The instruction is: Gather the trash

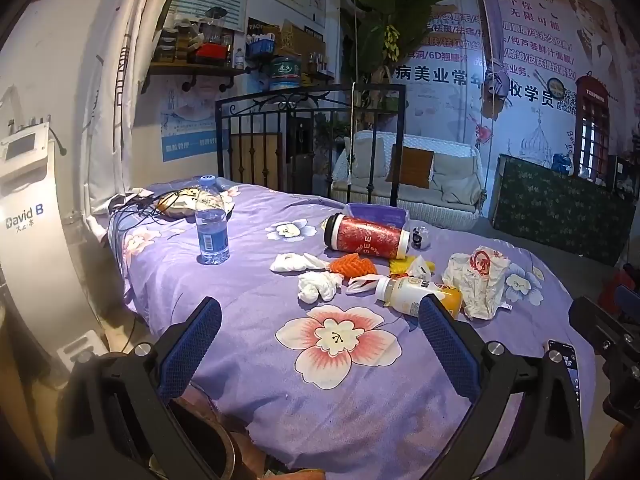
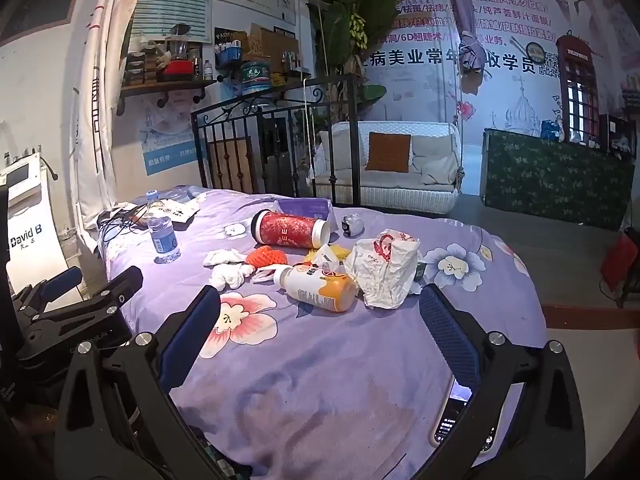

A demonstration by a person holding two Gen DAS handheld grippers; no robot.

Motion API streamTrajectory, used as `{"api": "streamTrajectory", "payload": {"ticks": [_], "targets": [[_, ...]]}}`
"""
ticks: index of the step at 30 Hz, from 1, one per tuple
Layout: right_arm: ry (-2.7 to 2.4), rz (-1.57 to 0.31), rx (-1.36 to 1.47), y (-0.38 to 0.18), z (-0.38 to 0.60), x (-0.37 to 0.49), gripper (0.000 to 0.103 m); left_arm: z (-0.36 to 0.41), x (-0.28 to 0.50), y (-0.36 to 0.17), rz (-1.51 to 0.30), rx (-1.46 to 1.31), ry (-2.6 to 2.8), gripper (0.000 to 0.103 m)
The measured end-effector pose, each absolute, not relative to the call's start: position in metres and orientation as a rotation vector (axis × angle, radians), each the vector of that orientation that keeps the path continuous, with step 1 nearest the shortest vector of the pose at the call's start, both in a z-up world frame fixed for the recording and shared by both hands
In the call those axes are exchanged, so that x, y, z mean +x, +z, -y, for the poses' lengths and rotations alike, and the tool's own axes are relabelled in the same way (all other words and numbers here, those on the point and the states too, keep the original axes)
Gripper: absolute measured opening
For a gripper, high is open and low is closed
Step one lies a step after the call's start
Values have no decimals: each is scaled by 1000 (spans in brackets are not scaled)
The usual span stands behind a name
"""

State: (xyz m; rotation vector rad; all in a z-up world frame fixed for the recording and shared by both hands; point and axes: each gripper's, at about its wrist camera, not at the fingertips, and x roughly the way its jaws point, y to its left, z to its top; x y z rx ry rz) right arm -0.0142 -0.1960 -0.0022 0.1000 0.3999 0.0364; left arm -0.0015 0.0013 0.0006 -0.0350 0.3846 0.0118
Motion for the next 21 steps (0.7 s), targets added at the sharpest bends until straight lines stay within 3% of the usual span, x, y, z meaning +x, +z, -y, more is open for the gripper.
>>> {"api": "streamTrajectory", "payload": {"ticks": [21], "targets": [[46,-410,116,-6,198,-9,98,4,0,-1,-405,-24,-3,97]]}}
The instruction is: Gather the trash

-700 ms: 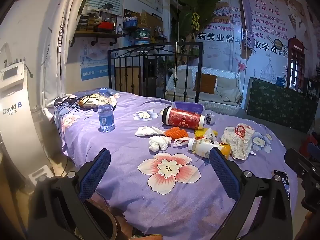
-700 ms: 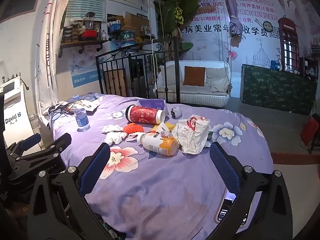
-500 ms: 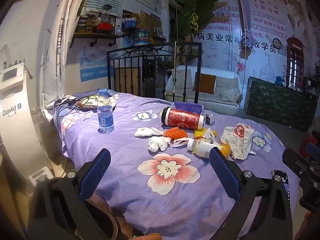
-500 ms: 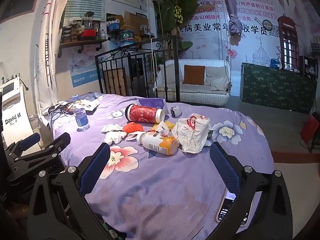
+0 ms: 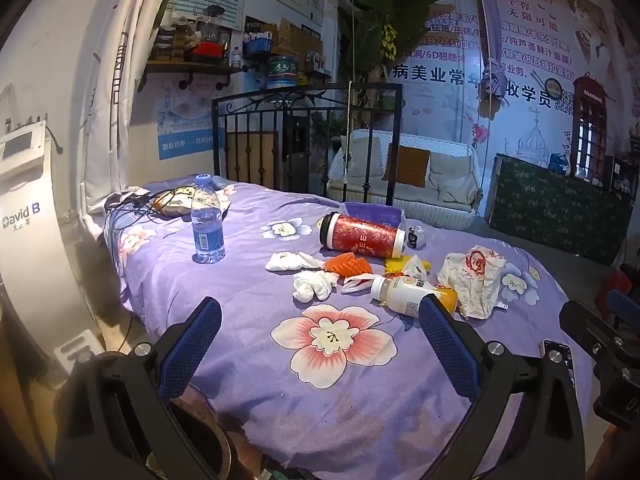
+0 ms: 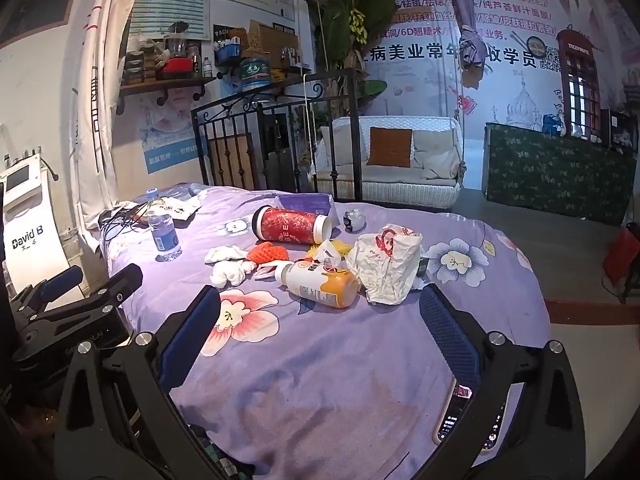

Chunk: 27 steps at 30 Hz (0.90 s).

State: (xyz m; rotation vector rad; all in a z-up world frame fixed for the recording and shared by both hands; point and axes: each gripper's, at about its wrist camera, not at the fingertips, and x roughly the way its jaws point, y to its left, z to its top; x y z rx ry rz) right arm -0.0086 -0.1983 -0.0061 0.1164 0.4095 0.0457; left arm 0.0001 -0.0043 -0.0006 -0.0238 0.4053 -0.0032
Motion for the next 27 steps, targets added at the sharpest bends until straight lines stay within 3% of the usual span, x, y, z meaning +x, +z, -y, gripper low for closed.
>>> {"api": "streamTrajectory", "payload": {"ticks": [27], "targets": [[61,-409,116,-5,197,-9,98,1,-1,-1,-407,-26,-5,97]]}}
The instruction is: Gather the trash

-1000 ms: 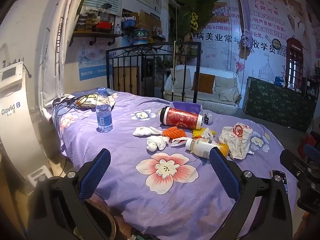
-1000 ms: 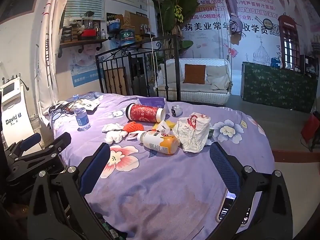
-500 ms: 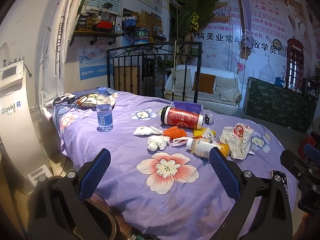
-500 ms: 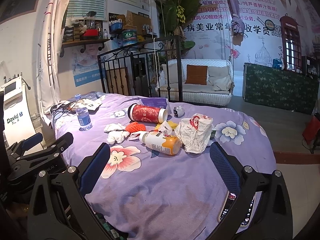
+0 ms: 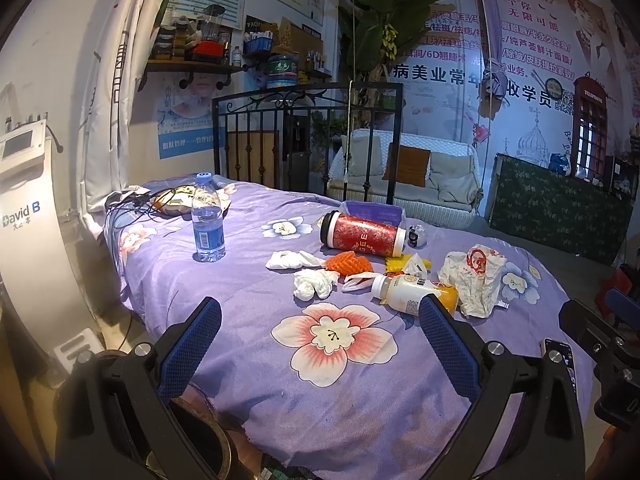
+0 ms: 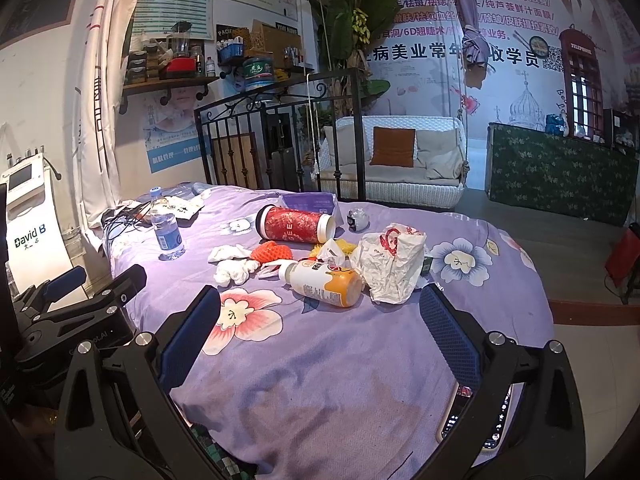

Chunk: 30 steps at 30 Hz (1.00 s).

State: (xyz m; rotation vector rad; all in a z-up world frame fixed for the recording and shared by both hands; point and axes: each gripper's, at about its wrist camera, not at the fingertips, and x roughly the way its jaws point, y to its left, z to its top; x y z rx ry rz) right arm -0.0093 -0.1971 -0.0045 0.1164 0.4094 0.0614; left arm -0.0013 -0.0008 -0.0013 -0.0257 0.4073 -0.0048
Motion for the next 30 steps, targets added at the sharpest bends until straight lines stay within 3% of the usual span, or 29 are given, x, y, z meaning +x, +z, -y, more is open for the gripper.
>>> {"api": "streamTrajectory", "payload": {"ticks": [30], "targets": [[65,-420,119,-7,198,-8,98,1,-1,-4,-414,-21,-3,97]]}}
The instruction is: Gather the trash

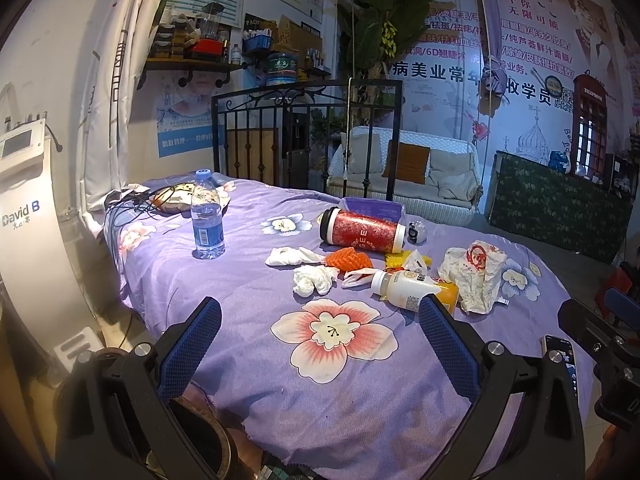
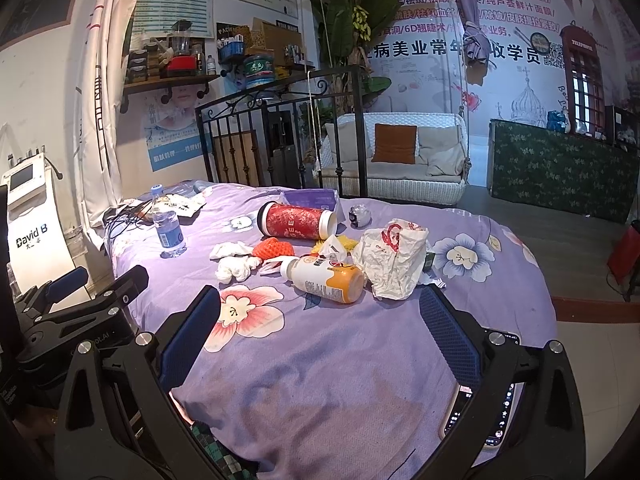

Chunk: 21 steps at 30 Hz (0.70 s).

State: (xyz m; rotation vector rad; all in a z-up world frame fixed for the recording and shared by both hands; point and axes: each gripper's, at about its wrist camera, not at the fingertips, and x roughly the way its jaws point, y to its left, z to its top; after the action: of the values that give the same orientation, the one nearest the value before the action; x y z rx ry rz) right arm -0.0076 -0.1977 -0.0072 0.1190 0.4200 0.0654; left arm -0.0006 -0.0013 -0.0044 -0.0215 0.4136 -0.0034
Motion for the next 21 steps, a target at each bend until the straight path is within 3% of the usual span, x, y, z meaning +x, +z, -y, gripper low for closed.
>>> {"api": "streamTrajectory", "payload": {"ticks": [21], "targets": [[72,-454,124,-14,200,0,98,3,6,-14,-452,-18,-19,97]]}}
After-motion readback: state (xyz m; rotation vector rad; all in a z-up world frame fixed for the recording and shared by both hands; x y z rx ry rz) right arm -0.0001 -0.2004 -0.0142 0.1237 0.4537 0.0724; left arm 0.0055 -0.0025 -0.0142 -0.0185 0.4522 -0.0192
